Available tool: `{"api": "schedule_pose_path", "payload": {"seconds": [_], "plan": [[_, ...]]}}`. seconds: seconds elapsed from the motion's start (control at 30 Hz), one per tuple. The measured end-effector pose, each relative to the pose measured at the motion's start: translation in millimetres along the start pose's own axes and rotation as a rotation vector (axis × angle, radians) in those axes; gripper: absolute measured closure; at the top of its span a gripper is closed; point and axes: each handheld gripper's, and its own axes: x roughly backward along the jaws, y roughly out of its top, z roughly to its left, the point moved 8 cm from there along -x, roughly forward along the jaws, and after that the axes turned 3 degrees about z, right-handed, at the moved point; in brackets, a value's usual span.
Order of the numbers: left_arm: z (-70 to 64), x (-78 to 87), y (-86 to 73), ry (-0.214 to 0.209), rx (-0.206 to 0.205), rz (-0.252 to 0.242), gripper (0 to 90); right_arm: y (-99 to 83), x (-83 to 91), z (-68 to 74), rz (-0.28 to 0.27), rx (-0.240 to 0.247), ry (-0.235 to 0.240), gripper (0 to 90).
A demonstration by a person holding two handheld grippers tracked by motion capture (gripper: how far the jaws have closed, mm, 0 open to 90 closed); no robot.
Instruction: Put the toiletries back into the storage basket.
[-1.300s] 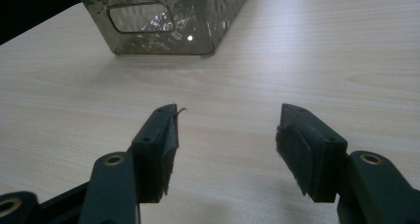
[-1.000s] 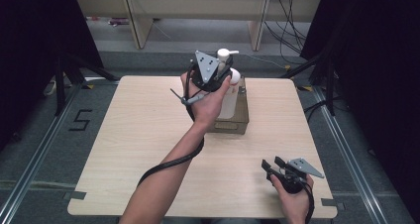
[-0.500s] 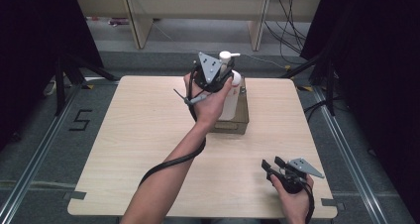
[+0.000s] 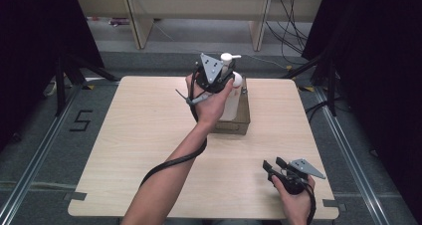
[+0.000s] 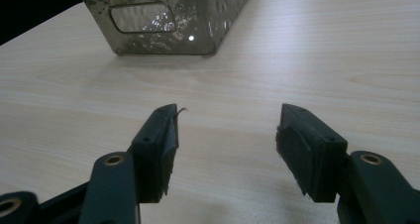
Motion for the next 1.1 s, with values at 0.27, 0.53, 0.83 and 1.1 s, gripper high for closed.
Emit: {"api": "schedule_pose_path", "payload": {"seconds": [0.27,0.53,0.83,1.1], "plan": [[1.1,-1.2,-3.8,0.009,0.000,0.011,59.4,-0.3,0.4,0.9,0.009,-0.008,0.004,41.8],[0.4,-3.2,-10.7,0.007,0.017,0.029,59.4,-0.2,0.4,0.9,0.007,-0.007,0.004,41.8],[1.6,-3.5,-16.6,0.015,0.007,0.039,59.4,0.0,0.7,0.9,0.006,-0.006,0.004,41.8],[2.5,-3.6,-24.4,0.019,0.004,0.058,59.3,-0.1,0.5,0.7,0.008,-0.008,0.002,41.8]]}}
